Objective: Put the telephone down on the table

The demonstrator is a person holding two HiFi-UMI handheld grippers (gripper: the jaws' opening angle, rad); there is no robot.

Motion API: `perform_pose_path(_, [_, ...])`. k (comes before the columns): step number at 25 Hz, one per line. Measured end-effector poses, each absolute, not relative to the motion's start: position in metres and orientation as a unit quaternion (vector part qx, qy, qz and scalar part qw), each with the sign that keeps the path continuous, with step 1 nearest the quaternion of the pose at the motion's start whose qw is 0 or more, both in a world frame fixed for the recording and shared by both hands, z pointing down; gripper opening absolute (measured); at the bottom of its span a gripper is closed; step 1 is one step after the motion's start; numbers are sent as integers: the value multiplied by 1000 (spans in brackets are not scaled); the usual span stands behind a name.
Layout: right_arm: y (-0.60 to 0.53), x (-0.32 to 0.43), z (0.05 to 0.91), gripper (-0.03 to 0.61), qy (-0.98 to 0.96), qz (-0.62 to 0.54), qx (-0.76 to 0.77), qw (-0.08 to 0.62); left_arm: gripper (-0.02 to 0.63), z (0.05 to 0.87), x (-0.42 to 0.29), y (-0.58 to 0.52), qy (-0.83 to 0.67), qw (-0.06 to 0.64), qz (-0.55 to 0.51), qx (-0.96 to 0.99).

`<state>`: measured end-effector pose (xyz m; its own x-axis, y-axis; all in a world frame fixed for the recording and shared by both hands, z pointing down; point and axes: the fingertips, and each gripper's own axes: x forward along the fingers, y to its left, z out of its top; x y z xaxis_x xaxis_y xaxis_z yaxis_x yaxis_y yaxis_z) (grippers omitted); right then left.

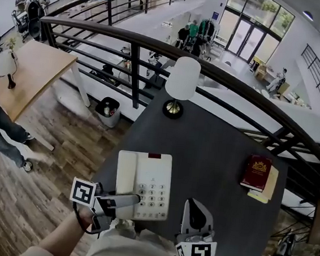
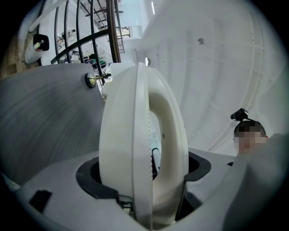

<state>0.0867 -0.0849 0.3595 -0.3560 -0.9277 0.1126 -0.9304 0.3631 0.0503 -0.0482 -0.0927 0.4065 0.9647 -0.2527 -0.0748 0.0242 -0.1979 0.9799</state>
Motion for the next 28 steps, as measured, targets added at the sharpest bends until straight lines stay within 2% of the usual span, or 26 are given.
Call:
perform_pose_path(11, [-108, 94, 384, 0, -830, 33, 553, 73, 402, 426, -33, -126, -87, 640, -119, 754])
perform_pose_path(28, [-238, 95, 444, 0, -827, 49, 555, 81, 402, 522, -12, -292, -91, 661, -125, 734])
